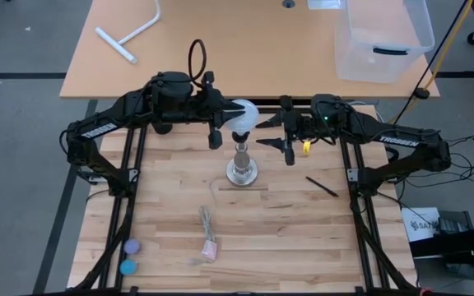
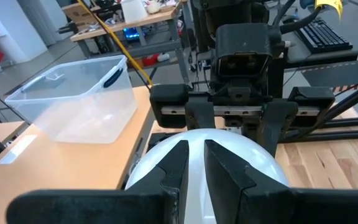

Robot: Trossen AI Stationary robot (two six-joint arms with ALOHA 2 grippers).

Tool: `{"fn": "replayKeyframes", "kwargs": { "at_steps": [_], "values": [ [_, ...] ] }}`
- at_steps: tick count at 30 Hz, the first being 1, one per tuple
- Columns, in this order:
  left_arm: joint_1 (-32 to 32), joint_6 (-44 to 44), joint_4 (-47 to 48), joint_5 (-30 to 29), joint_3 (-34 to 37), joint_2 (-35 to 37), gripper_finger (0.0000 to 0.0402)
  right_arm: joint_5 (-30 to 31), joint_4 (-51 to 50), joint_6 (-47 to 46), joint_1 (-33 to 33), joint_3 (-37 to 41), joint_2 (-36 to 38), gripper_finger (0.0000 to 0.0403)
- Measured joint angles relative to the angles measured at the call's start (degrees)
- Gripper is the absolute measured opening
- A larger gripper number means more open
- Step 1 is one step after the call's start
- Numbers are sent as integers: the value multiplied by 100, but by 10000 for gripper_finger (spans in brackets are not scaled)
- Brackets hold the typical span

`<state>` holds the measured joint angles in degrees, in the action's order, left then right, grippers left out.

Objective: Screw lightbulb
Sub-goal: Insert the lightbulb into the lamp

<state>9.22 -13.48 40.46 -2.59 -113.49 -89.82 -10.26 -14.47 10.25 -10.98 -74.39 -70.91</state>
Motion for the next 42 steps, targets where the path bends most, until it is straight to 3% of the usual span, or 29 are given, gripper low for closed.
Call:
{"fn": "replayKeyframes", "kwargs": {
  "at_steps": [42],
  "values": [
    [-79, -203, -412, -319, 15, 22, 58, 170, 348, 202, 96, 0, 7, 187]
  ]
}}
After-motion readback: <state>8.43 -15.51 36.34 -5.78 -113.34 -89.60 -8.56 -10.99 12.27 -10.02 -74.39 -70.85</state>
